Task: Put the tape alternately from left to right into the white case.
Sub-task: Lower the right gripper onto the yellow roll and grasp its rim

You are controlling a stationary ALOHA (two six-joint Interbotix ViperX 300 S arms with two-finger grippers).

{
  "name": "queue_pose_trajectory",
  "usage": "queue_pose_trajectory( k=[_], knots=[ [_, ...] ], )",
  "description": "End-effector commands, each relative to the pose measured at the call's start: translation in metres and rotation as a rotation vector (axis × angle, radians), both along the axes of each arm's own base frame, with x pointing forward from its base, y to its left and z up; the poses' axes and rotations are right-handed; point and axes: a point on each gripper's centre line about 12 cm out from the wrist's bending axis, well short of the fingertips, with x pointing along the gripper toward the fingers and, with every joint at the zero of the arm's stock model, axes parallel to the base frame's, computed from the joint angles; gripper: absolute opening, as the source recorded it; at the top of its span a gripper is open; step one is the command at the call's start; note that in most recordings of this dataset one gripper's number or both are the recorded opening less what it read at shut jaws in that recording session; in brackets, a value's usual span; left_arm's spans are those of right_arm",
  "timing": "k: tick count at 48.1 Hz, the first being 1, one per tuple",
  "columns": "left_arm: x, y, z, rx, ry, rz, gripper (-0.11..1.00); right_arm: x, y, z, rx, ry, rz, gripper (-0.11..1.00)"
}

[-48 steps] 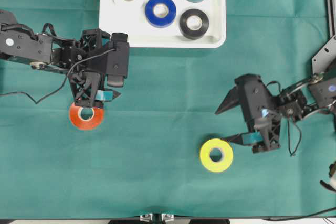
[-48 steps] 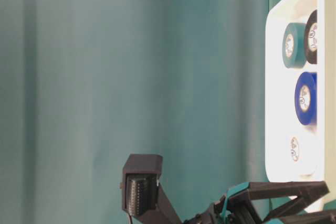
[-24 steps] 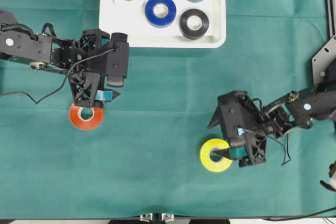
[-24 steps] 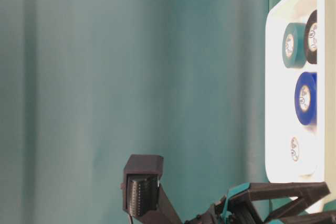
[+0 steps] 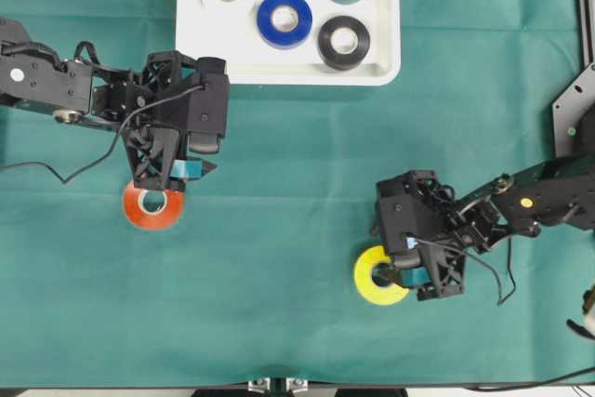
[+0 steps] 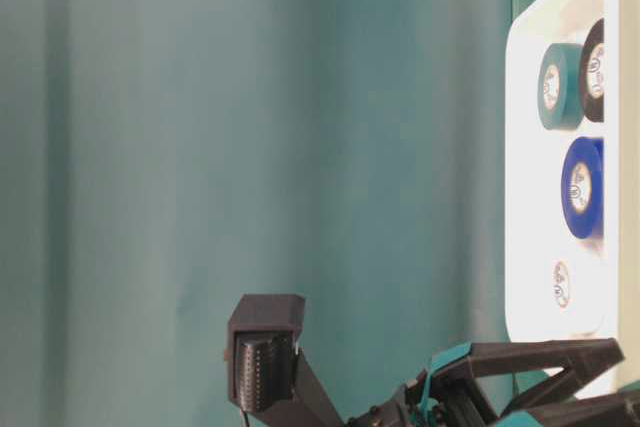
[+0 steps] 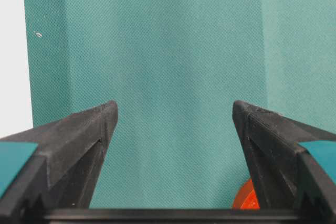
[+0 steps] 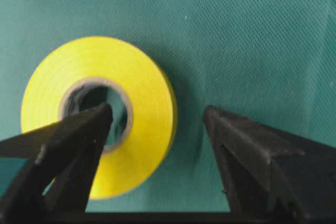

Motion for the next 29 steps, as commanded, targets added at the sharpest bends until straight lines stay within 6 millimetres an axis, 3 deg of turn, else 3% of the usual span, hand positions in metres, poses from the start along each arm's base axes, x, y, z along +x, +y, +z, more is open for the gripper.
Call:
queue_pose_trajectory(
  k=[1, 8, 15, 17, 29],
  knots=[
    [0.003, -0.001, 0.009, -0.003, -0.031, -0.001, 0.81, 0.006, 0.004, 0.004, 0.003, -0.006, -0.003, 0.84],
    [0.002, -0.001, 0.009, -0.003, -0.031, 0.001, 0.81, 0.008, 0.002, 0.005, -0.026, 0.014, -0.011, 0.74],
    [0.002, -0.001, 0.009, -0.003, -0.031, -0.001, 0.81, 0.012, 0.001, 0.008, -0.045, 0.029, -0.024, 0.35],
    [0.002, -0.001, 0.009, -0.003, -0.031, -0.001, 0.81, 0.013, 0.002, 0.010, -0.044, 0.026, -0.023, 0.28],
    [0.002, -0.001, 0.008, -0.003, -0.029, 0.001, 0.81, 0.023, 0.004, 0.037, -0.024, -0.054, -0.016, 0.28]
  ],
)
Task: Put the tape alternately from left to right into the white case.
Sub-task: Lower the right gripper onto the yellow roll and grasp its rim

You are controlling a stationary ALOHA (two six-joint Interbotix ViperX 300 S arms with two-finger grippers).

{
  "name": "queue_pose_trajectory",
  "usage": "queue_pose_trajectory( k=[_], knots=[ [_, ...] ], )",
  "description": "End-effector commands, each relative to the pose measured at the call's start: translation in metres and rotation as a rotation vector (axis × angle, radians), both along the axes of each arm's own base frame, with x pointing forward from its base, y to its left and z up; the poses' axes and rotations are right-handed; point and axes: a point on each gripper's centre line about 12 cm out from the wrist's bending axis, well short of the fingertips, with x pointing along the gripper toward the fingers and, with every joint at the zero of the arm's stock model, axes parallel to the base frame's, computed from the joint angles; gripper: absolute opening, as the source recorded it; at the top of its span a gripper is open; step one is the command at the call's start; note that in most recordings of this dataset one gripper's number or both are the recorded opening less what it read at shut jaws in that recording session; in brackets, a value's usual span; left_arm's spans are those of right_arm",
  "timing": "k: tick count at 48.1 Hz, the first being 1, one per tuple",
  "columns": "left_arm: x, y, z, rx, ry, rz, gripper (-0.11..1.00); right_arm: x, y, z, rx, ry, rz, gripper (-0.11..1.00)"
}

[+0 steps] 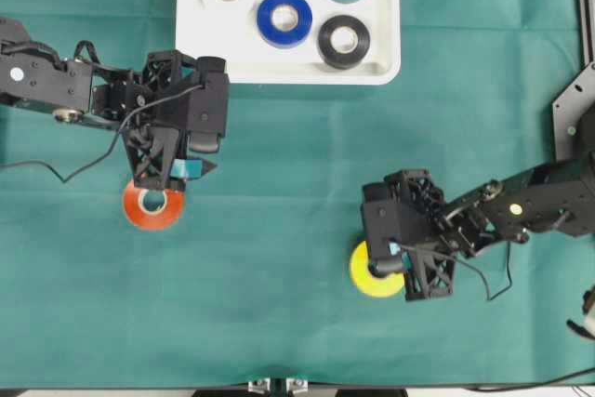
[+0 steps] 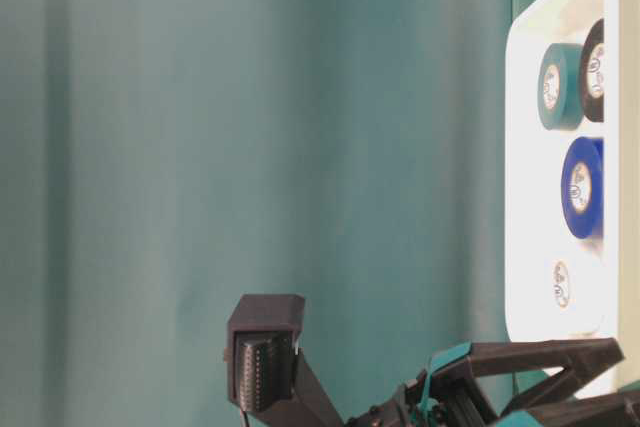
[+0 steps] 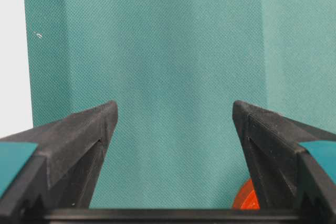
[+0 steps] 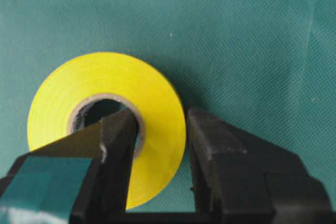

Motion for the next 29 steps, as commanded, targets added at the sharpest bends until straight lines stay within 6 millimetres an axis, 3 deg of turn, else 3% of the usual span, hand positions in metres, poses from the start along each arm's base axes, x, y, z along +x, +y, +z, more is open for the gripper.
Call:
queue_pose_trajectory(
  k=[1, 15, 29],
  knots=[
    [0.002, -0.001, 0.008, -0.003, -0.029, 0.001, 0.81, 0.012, 0.002, 0.031, 0.025, -0.093, 0.008, 0.28],
    [0.001, -0.002, 0.008, -0.003, -0.028, -0.004, 0.81, 0.037, -0.035, 0.072, -0.096, -0.200, -0.016, 0.28],
    [0.002, -0.004, 0.008, -0.003, -0.029, -0.008, 0.81, 0.055, -0.077, 0.085, -0.173, -0.215, -0.107, 0.28]
  ],
)
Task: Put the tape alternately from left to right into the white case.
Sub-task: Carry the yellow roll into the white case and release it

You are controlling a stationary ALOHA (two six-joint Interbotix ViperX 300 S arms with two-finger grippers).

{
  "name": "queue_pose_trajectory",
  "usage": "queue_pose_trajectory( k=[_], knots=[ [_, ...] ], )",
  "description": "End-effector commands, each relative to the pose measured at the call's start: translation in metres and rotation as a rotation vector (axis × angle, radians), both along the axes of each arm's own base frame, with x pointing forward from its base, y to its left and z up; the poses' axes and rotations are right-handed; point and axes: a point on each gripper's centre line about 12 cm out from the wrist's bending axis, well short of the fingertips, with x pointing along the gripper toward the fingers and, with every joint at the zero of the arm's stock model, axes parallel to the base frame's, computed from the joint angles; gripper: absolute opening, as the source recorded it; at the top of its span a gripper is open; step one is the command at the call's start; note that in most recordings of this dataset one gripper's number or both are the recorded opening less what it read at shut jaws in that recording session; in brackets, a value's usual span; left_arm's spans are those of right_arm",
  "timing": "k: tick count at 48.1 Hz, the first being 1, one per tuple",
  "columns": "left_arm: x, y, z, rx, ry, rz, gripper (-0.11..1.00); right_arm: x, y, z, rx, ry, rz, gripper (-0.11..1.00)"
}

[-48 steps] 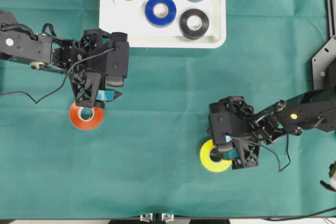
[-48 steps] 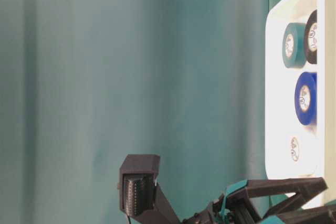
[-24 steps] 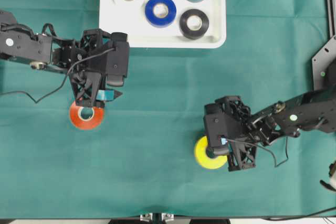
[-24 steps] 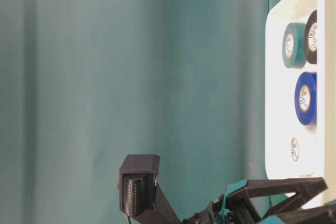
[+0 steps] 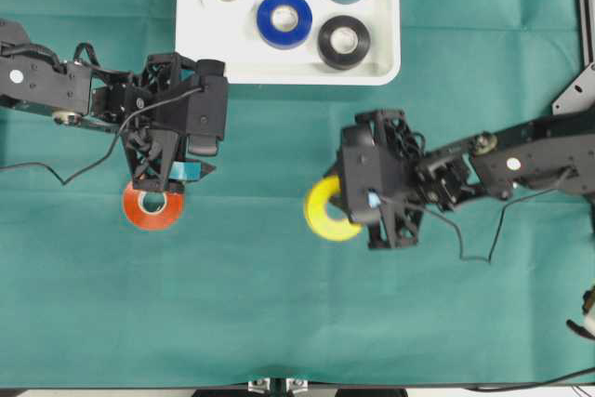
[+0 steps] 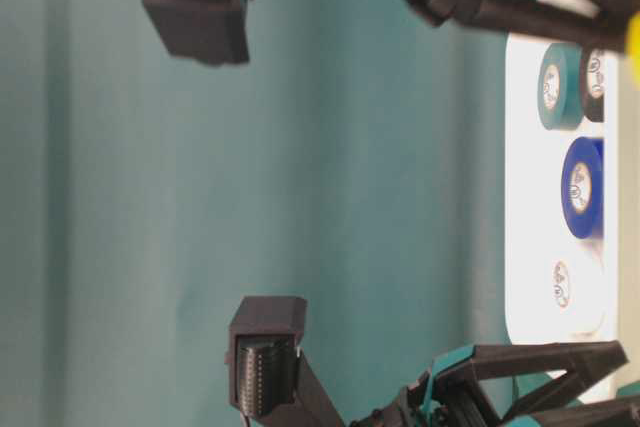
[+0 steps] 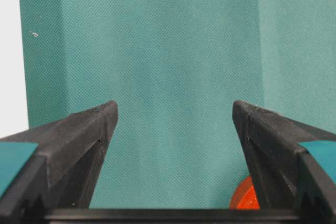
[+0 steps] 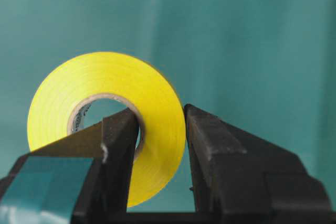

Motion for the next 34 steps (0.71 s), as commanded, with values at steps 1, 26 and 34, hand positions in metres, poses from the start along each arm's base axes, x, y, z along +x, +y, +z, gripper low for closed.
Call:
queue_pose_trajectory(
  k=[1, 26, 34],
  knots=[
    [0.002, -0.002, 0.009, -0.003, -0.032, -0.002, 0.81, 0.009, -0.011, 0.021, 0.001, -0.061, -0.026, 0.28],
    [0.002, -0.002, 0.009, -0.002, -0.031, -0.005, 0.81, 0.031, -0.108, 0.033, -0.105, -0.163, -0.143, 0.28],
    [0.002, -0.003, 0.008, -0.003, -0.029, -0.005, 0.81, 0.042, -0.134, 0.032, -0.107, -0.198, -0.169, 0.28]
  ],
)
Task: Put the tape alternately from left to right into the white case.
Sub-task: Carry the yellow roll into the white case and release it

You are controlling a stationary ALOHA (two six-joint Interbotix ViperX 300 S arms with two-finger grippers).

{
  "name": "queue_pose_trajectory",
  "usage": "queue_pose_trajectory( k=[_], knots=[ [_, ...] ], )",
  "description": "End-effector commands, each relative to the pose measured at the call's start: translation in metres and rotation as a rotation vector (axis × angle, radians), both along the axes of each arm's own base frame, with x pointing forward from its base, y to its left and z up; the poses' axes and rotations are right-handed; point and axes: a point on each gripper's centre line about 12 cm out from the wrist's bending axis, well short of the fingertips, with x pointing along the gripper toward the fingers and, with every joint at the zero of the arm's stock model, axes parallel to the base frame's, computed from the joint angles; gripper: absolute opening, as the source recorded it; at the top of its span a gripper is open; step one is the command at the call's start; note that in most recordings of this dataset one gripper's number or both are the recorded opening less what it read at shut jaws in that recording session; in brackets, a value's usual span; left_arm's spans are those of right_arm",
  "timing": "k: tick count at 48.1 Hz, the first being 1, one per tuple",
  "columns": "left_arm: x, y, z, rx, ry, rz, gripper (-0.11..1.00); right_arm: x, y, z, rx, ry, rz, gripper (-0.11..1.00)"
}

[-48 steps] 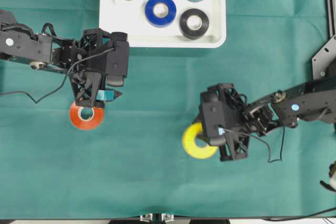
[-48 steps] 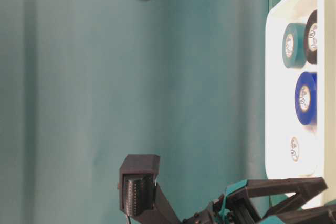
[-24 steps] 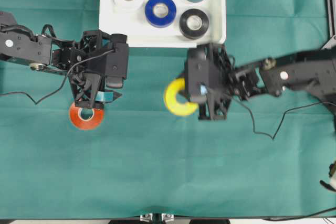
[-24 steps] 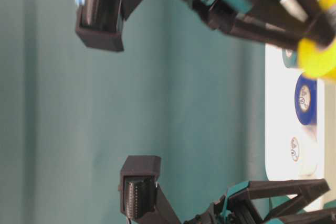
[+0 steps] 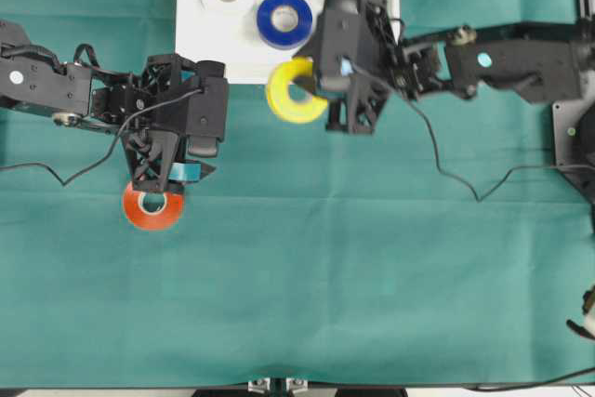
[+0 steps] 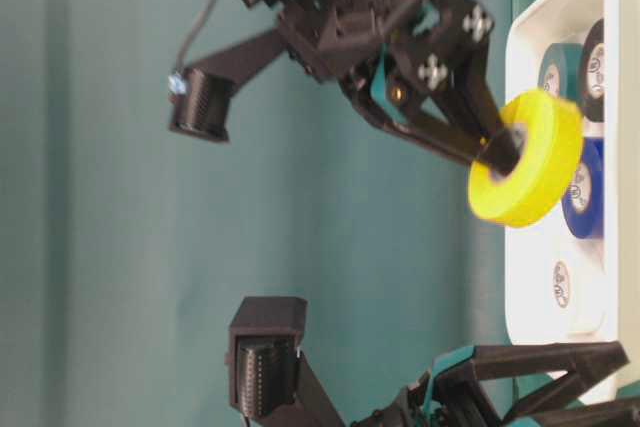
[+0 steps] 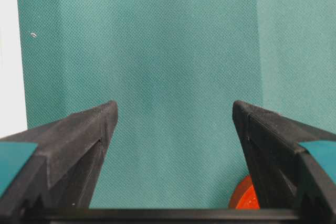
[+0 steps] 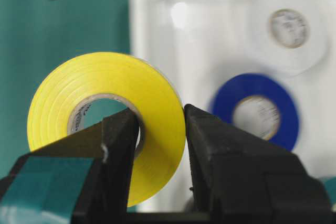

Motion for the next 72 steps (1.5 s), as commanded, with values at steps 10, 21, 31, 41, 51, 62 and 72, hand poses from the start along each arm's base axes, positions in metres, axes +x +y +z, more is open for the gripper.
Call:
queue_pose_trajectory(
  k=[10, 21, 31, 41, 51, 62, 72],
  knots=[
    [0.002, -0.003, 0.009, -0.005, -0.031, -0.006, 0.81, 0.027, -0.045, 0.013, -0.039, -0.065, -0.052, 0.28],
    [0.001, -0.005, 0.008, -0.005, -0.029, -0.012, 0.81, 0.045, -0.067, 0.006, -0.041, -0.067, -0.086, 0.28],
    [0.001, -0.006, 0.008, -0.005, -0.027, -0.014, 0.81, 0.057, -0.074, 0.003, -0.041, -0.075, -0.091, 0.28],
    [0.001, -0.007, 0.008, -0.005, -0.027, -0.015, 0.81, 0.062, -0.073, 0.002, -0.034, -0.091, -0.076, 0.28],
    [0.001, -0.007, 0.008, -0.005, -0.027, -0.015, 0.81, 0.066, -0.073, 0.002, -0.032, -0.099, -0.071, 0.28],
    [0.001, -0.007, 0.008, -0.005, -0.027, -0.015, 0.81, 0.066, -0.073, 0.001, -0.034, -0.095, -0.072, 0.28],
    [0.001, -0.007, 0.008, -0.005, -0.029, -0.015, 0.81, 0.066, -0.074, 0.000, -0.034, -0.093, -0.074, 0.28]
  ],
)
